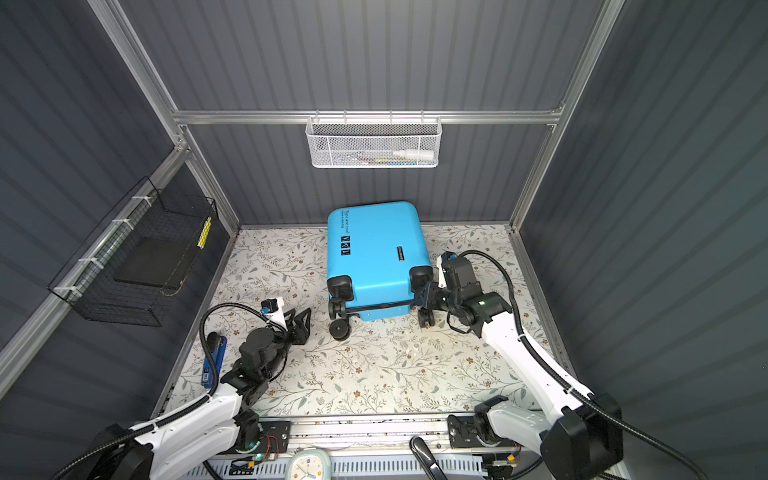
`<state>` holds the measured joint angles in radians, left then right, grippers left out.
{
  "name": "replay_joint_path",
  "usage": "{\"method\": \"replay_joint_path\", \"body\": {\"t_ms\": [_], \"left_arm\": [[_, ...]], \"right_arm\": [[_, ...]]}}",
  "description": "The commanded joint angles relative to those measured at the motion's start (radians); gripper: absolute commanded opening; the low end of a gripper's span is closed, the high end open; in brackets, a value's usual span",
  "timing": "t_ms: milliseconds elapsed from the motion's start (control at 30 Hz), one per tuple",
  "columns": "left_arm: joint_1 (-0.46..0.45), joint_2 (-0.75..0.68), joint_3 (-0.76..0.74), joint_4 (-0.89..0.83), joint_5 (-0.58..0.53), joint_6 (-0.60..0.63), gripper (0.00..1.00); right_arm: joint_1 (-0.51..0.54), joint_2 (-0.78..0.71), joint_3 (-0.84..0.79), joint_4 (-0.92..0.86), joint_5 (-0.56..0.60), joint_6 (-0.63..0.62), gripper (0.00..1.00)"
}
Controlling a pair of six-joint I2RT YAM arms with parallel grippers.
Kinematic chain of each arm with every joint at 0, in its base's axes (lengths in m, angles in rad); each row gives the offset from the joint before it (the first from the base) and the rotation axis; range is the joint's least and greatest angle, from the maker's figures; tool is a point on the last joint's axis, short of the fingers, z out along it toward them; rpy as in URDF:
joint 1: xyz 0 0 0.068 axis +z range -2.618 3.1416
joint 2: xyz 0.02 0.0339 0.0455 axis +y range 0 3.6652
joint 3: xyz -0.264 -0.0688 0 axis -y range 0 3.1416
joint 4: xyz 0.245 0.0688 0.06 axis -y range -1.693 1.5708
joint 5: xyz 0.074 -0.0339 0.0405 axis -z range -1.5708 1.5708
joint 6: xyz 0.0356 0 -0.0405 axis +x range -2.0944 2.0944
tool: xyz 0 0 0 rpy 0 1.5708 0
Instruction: Pack the luggage
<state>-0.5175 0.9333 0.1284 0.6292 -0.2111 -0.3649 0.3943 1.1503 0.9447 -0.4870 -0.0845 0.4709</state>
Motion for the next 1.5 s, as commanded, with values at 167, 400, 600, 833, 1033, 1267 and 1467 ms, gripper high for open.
{"method": "replay_joint_path", "body": {"t_ms": [167,400,600,833,1033,1267,1467], "left_arm": [[-0.001,0.230,0.073,0.141,0.293,0.030,0.56],[-0.003,0.366,0.118,0.260,0.354,0.000,0.56],[-0.002,0.427,0.152,0.289,0.318,-0.011,0.56],[-0.003,0.405,0.168,0.152,0.106,-0.036,0.53],[-0.002,0.232,0.089,0.040,-0.154,-0.091,0.53],[-0.001,0.119,0.054,-0.053,-0.201,-0.086,0.56],[-0.001,0.157,0.018,0.110,0.021,0.016,0.59]], "right_arm": [[0.003,0.037,-0.026,-0.101,-0.017,0.022,0.00],[0.003,0.026,-0.033,-0.102,-0.011,0.024,0.00],[0.003,0.025,-0.034,-0.104,-0.008,0.024,0.00],[0.003,0.024,-0.031,-0.110,-0.001,0.019,0.00],[0.003,0.026,-0.030,-0.113,0.003,0.015,0.00],[-0.002,0.026,-0.032,-0.108,-0.001,0.013,0.00],[-0.001,0.024,-0.026,-0.109,-0.013,0.013,0.00]]}}
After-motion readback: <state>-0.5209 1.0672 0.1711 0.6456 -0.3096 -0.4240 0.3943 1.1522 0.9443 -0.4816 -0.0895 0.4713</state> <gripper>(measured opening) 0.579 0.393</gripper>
